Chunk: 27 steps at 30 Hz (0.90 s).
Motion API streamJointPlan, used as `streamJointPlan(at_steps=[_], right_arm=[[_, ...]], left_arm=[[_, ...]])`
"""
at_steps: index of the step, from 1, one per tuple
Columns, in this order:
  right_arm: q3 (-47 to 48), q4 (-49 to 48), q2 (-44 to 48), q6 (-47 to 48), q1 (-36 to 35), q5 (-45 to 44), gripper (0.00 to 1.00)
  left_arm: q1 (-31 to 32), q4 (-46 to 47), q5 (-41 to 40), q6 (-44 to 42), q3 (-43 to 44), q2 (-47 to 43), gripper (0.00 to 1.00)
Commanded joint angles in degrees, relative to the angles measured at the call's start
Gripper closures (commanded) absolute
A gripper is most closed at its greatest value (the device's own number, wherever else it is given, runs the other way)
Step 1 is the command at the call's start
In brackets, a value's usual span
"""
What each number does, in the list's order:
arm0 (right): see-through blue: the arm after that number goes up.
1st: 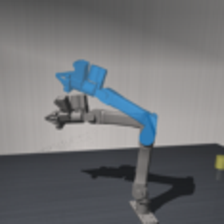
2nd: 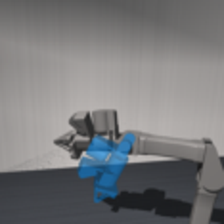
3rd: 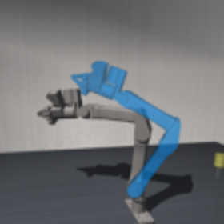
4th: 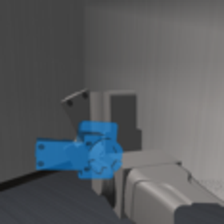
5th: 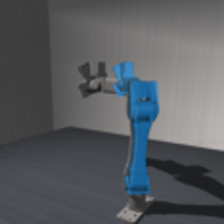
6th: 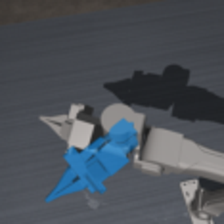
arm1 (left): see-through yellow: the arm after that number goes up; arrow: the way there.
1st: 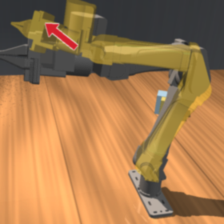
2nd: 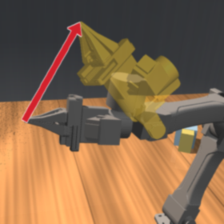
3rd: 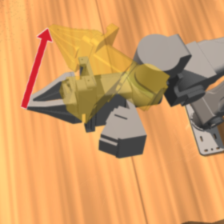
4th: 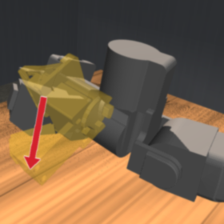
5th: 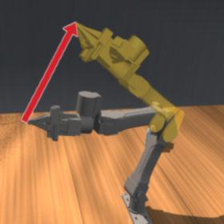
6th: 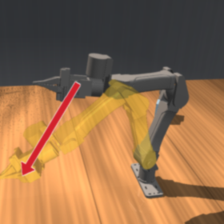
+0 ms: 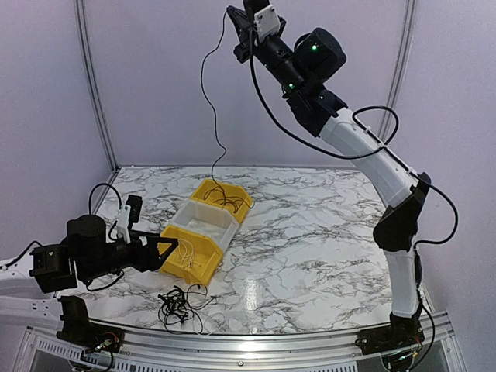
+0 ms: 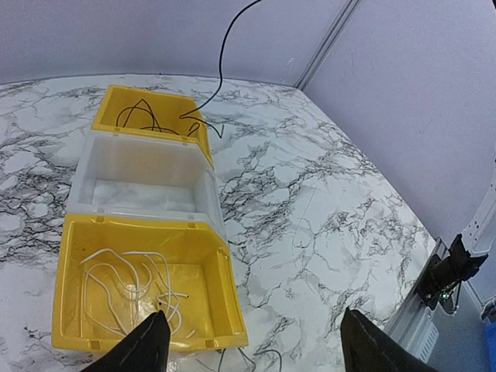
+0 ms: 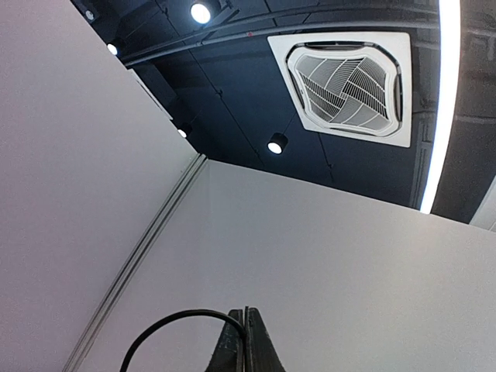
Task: Untangle the cables
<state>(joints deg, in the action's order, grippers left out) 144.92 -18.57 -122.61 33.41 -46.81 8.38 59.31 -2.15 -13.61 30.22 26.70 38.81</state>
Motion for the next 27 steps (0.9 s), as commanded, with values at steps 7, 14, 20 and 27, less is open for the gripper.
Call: streamJointPlan(at_steps=[7, 14, 20, 27], right_arm=[[3.1, -7.6, 0.1, -3.0, -1.8, 1.5, 1.0], [-1.4, -4.7, -1.9, -8.3, 0.4, -2.2, 1.0], [-9.8, 0.5, -2.1, -13.6, 1.7, -1.0, 1.0], [-20.1, 6.2, -3.1, -16.1, 3.2, -0.4, 1.0]], left_arm=[[0.1, -5.0, -2.9, -0.5, 0.8, -2.8, 0.2], [0.1, -6.9, -3.4, -0.8, 1.1, -4.0, 0.2], [0.1, -7.6, -3.8, 0.0, 0.4, -5.4, 0.2], [0.1, -7.5, -4.3, 1.2, -0.6, -6.3, 0.2]])
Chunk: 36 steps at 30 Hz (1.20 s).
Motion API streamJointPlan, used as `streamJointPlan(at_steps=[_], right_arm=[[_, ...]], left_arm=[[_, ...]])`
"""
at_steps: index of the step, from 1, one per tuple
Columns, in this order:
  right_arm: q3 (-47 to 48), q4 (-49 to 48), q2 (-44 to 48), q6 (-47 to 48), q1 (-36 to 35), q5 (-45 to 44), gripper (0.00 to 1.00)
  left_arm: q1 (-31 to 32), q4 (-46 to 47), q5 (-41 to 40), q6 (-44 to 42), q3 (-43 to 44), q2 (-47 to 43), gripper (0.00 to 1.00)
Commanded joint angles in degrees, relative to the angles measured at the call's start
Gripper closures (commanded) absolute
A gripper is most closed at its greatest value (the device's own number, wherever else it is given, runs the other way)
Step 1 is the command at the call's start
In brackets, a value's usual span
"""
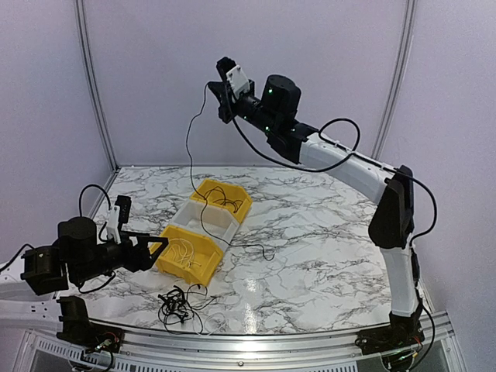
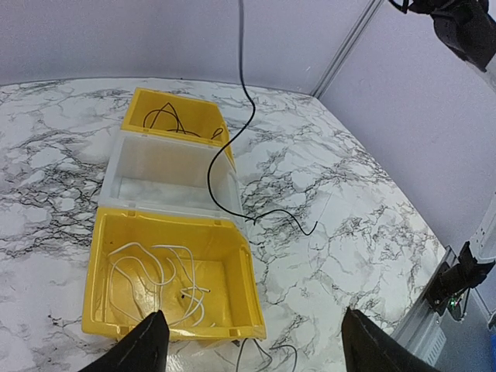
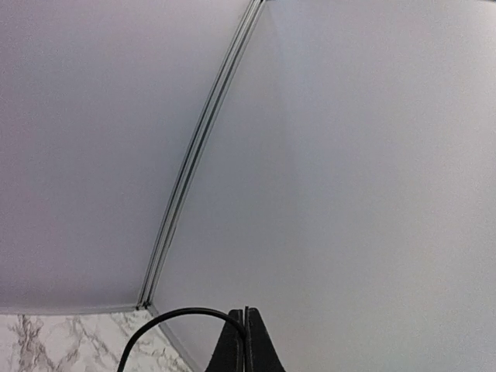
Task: Untangle the cables
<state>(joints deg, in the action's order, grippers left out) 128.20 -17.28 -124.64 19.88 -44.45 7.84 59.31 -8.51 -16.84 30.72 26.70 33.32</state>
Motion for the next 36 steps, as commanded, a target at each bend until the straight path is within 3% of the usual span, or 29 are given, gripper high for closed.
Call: streamJointPlan(at_steps=[1, 10, 17, 31, 36], right_arm=[[-5.3, 5.6, -0.9, -2.0, 0.9, 0.8, 1.0], [-25.1, 10.2, 5.2, 3.8, 1.1, 8.6, 1.0], [-30.6, 18.5, 6.3, 8.2, 1.1, 12.4, 1.0], [-34.8, 40.4, 14.4, 19.3, 2.4, 15.4, 1.0], [-25.8, 54.6, 9.9, 21.9, 2.3, 17.2, 1.0]], left_arm=[[0.1, -1.2, -1.2, 0.9, -0.8, -1.1, 0.2], [0.1, -1.2, -2.0, 2.7, -2.6, -3.3, 0.2], [0.1, -1.2, -2.8, 3.8, -3.2, -4.2, 0.2], [0.1, -1.2, -1.9, 6.5, -4.4, -4.5, 0.21], [0.1, -1.1, -2.0, 6.4, -4.4, -4.5, 0.21]])
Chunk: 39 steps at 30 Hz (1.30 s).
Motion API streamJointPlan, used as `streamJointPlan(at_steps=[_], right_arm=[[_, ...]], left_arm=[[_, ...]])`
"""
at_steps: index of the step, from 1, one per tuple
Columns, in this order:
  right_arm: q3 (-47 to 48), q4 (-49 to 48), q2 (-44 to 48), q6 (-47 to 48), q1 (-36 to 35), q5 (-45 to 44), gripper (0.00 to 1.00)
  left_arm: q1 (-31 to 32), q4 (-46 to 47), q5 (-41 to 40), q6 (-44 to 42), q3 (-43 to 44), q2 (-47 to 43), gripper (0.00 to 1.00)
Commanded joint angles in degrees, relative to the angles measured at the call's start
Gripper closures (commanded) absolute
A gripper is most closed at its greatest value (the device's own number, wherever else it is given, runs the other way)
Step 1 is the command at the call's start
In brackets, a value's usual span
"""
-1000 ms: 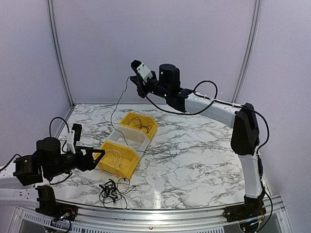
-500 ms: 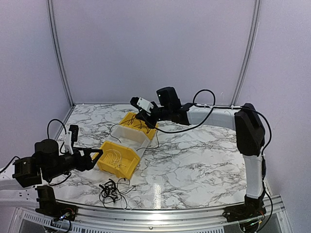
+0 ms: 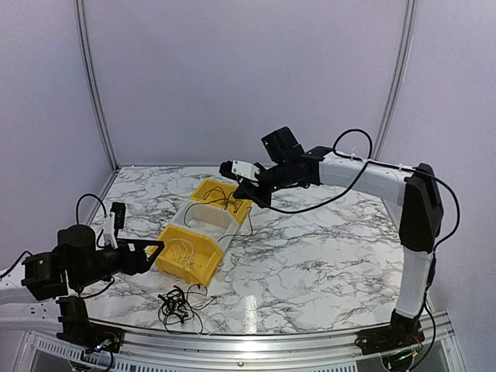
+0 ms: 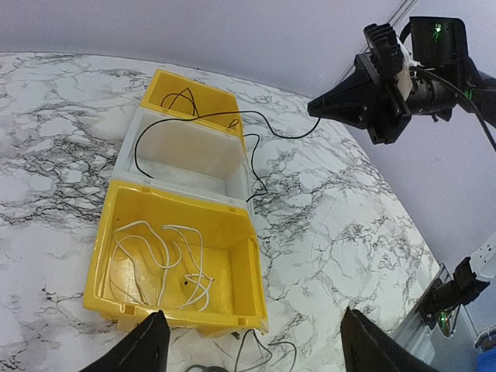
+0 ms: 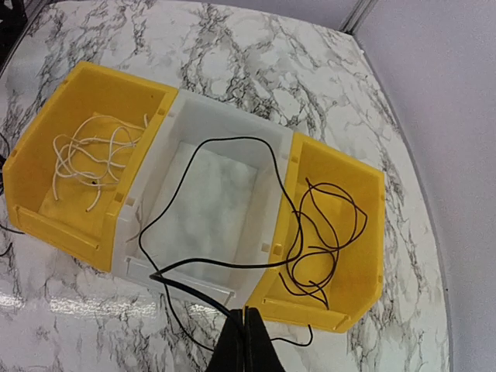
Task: Untangle the cables
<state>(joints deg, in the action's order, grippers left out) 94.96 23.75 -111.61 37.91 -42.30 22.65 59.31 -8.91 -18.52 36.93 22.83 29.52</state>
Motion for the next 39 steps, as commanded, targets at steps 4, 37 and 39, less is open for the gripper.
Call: streamJointPlan(at_steps=[4, 37, 39], right_arm=[[21.8, 27.3, -12.0, 3.0, -0.6, 4.4, 1.0], [32.8, 22.8, -24.0, -21.6, -2.0, 16.0, 1.0], [32.5, 21.8, -24.8, -22.1, -1.7, 11.6, 1.0]], left_arm=[[0.1, -0.7, -0.2, 0.0, -0.4, -0.7, 0.21], [0.1, -0.7, 1.3, 0.6, -0.8, 0.3, 0.2], [0.1, -0.4, 1.2, 0.5, -0.6, 0.8, 0.2]])
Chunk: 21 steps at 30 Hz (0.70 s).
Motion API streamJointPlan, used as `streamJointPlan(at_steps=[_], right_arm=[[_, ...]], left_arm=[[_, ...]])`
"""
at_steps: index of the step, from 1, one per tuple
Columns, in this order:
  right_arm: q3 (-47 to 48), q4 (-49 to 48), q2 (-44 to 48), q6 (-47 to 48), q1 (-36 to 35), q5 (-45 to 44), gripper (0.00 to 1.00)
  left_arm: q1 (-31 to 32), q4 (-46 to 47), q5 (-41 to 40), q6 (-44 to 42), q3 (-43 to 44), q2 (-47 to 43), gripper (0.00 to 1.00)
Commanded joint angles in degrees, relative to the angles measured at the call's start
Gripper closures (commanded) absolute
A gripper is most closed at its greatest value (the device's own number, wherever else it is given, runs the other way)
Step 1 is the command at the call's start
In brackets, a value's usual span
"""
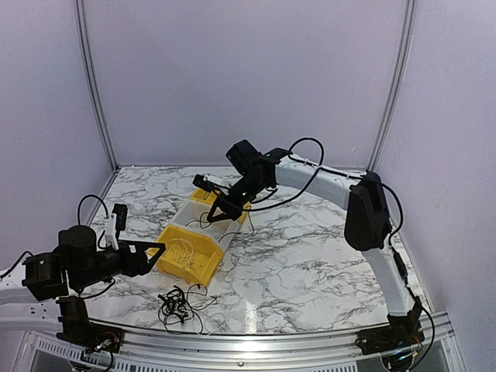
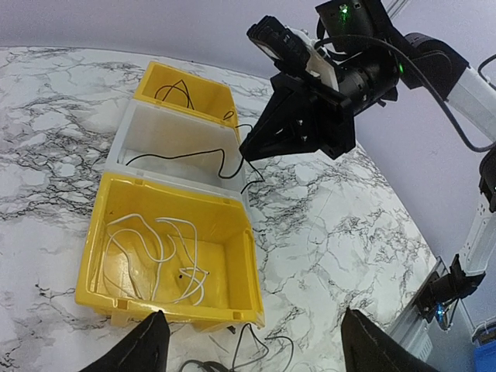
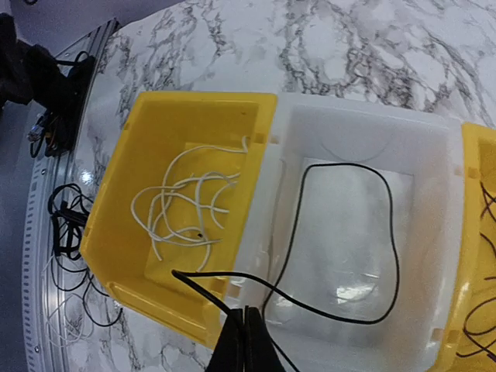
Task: Untangle the cables
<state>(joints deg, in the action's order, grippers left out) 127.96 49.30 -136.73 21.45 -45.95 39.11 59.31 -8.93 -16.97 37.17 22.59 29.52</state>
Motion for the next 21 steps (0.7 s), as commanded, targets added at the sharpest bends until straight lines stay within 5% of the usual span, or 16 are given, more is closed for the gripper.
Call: streamJointPlan(at_steps=[1, 7, 21], right_arm=[[-0.5, -4.1, 0.1, -5.6, 2.0, -7.1, 1.0], [0.1, -6.4, -1.8, -3.3, 0.2, -20.9, 1.0], [3.4, -8.8, -7.0, 1.4, -4.9, -31.8, 1.0]], left_arm=[[0.1, -0.3, -0.4, 0.2, -0.4, 1.0, 0.2], [0.1, 0.4, -0.7, 0.3, -0.1, 2.8, 0.2], [0.1, 5.5, -0.6, -1.7, -0.3, 7.7, 0.2]])
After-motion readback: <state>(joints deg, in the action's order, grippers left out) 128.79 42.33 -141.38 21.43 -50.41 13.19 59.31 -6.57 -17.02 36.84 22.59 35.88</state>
